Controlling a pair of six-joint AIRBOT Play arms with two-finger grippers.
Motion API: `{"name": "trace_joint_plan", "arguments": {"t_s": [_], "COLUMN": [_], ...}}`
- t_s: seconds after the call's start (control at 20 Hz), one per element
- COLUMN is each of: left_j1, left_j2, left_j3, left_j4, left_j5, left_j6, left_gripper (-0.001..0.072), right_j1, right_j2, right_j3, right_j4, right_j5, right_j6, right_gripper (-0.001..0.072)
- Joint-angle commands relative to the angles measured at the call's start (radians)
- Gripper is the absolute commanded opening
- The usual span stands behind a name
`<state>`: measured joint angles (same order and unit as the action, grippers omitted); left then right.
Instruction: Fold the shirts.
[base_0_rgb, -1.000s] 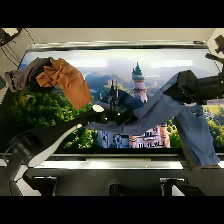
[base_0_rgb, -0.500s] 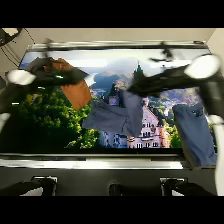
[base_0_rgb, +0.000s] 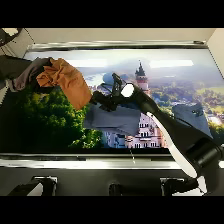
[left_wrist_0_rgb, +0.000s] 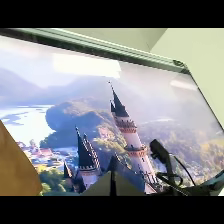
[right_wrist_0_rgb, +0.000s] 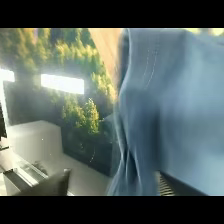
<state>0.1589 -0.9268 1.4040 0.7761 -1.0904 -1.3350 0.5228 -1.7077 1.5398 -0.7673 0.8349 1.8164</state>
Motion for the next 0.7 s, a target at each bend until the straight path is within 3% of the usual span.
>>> {"name": "trace_joint_plan", "arguments": {"t_s": [0.0,0.2,0.3,0.4,0.5,0.65], "left_j1": [0.021,0.022,0.022,0.021,0.021,0.021], "left_j2": [0.040,0.038,0.038,0.038,0.038,0.039], "left_j3": [-0.002,-0.029,-0.040,-0.045,-0.045,-0.044], "left_j4": [0.042,0.061,0.068,0.068,0.067,0.066], "left_j5": [-0.021,-0.018,-0.017,-0.018,-0.018,-0.018], "left_j6": [-0.001,-0.001,-0.001,-0.001,-0.001,-0.001], "left_gripper": [0.0022,0.0022,0.0023,0.0022,0.0023,0.0023], "right_j1": [-0.039,-0.271,-0.391,-0.460,-0.488,-0.488], "right_j2": [-0.006,0.135,0.167,0.178,0.179,0.163], "right_j3": [0.000,0.000,-0.011,-0.102,-0.228,-0.380], "right_j4": [-0.029,-0.293,-0.504,-0.596,-0.487,-0.306], "right_j5": [0.029,0.303,0.533,0.642,0.581,0.336], "right_j6": [-0.018,-0.016,-0.005,-0.027,-0.063,-0.103], "right_gripper": [0.0664,0.0663,0.0622,0.0597,0.0619,0.0634]}}
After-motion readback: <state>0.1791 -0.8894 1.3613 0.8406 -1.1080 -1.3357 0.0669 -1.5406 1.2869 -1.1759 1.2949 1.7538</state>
